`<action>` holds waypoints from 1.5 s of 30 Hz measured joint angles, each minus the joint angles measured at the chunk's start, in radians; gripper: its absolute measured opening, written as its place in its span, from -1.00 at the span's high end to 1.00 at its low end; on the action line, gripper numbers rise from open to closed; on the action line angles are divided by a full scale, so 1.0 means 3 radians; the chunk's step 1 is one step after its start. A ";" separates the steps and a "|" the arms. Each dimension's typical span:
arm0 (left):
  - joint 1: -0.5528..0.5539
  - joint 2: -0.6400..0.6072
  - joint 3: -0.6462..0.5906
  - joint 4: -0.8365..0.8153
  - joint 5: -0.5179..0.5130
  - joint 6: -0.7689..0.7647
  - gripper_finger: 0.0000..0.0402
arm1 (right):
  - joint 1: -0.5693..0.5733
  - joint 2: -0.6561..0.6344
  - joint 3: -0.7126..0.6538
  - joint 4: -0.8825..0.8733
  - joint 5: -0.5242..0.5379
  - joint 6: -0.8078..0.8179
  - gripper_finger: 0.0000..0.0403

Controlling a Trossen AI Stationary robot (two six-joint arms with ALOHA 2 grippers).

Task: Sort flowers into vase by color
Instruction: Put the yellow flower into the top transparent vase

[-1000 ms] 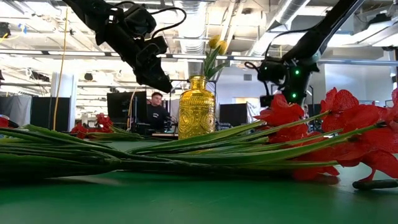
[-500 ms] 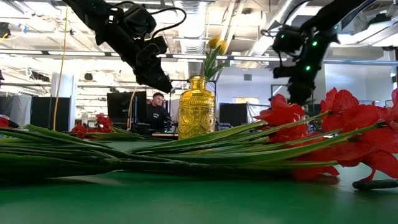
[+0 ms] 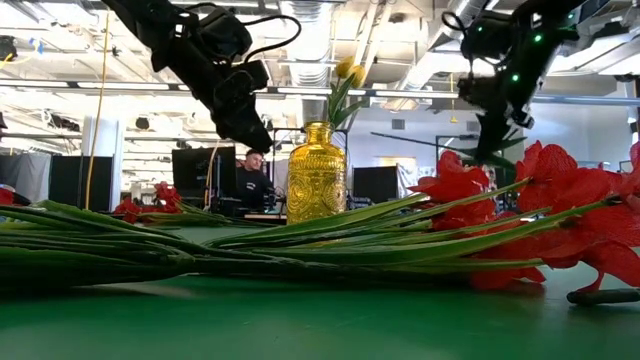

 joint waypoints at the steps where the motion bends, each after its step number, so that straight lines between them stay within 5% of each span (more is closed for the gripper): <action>1: -0.0042 0.0000 0.0000 -0.0034 0.0000 0.0032 0.05 | 0.0040 -0.0004 0.0000 -0.0033 -0.0089 0.0087 0.80; 12: -0.0441 0.0000 0.0000 -0.0123 -0.0005 0.0247 0.21 | 0.0809 0.0005 0.0000 -0.0909 -0.0138 0.0949 0.81; 21: -0.0651 0.0000 0.0000 -0.0065 0.0154 0.0249 0.23 | 0.1611 0.0007 0.0000 -0.0323 -0.0121 0.0926 0.81; 37: -0.0757 -0.0007 0.0000 -0.0077 0.0243 -0.0001 0.23 | 0.2094 0.0443 0.0000 0.0434 0.0556 -0.0750 0.81; 45: -0.0627 -0.0045 0.0719 -0.1253 0.0015 -0.0230 0.24 | 0.2159 0.0645 0.0000 0.0932 0.1097 -0.1804 0.81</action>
